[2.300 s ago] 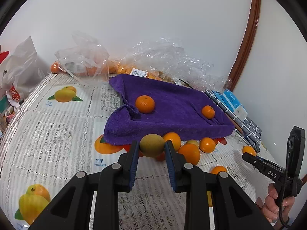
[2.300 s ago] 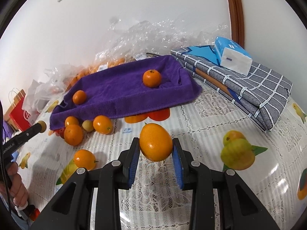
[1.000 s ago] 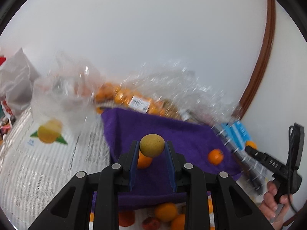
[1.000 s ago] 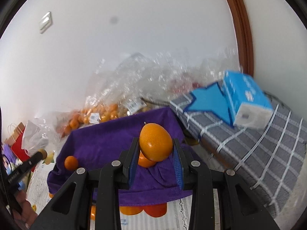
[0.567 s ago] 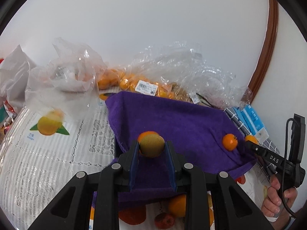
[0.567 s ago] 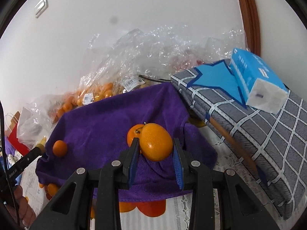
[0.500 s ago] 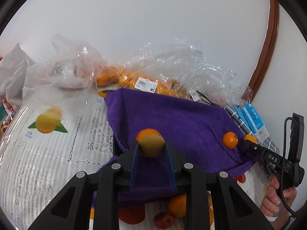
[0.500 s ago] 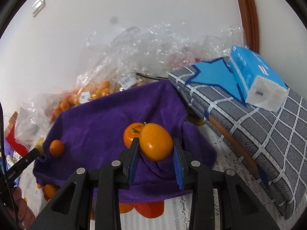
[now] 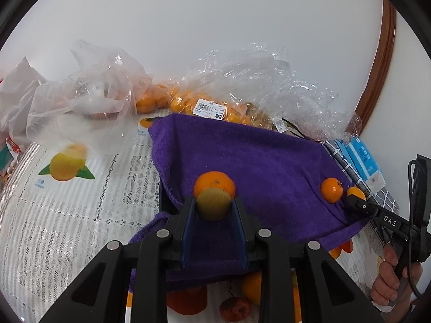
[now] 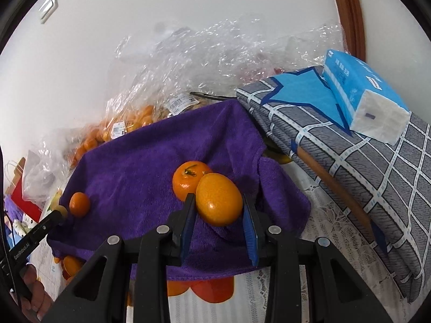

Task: Organize fruits
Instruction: 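Lower the oval orange onto the towel and open the right tool while the left tool lowers its fruit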

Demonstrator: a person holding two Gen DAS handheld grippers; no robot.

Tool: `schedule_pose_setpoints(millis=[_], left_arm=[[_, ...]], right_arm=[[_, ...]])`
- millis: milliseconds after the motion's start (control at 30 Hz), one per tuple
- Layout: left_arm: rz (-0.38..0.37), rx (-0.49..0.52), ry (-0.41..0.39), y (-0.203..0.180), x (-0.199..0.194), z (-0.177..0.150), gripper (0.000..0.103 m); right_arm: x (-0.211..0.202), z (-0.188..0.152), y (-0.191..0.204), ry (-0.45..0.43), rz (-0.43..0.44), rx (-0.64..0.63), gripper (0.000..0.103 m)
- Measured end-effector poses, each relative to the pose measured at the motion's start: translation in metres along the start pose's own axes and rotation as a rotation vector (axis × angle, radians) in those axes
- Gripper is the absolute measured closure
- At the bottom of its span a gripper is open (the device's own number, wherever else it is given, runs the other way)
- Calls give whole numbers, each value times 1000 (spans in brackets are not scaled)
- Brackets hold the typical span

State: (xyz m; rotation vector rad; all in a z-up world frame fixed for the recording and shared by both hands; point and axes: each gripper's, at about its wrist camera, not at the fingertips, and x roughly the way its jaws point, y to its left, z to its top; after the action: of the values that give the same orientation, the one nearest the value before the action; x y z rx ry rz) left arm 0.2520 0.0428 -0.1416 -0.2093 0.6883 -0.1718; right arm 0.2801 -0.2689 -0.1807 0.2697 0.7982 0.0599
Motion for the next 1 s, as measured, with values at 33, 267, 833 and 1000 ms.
schedule_pose_setpoints(millis=[33,267,833,1000], left_arm=[[7,3,0,0,0,0,77],[27,1,26,-1,6,-1,77],[18,20,16,-5,6,-1,77],[29,56,-3,-12,2,-2,77]], right_arm=[[0,-1,1,-2,-1,-7,70],[0,-3,6,-3,-24,-49,69],[-16,-4,12,-86,-60,-89,67],[-25,-7,17,-133,-78,-125,62]])
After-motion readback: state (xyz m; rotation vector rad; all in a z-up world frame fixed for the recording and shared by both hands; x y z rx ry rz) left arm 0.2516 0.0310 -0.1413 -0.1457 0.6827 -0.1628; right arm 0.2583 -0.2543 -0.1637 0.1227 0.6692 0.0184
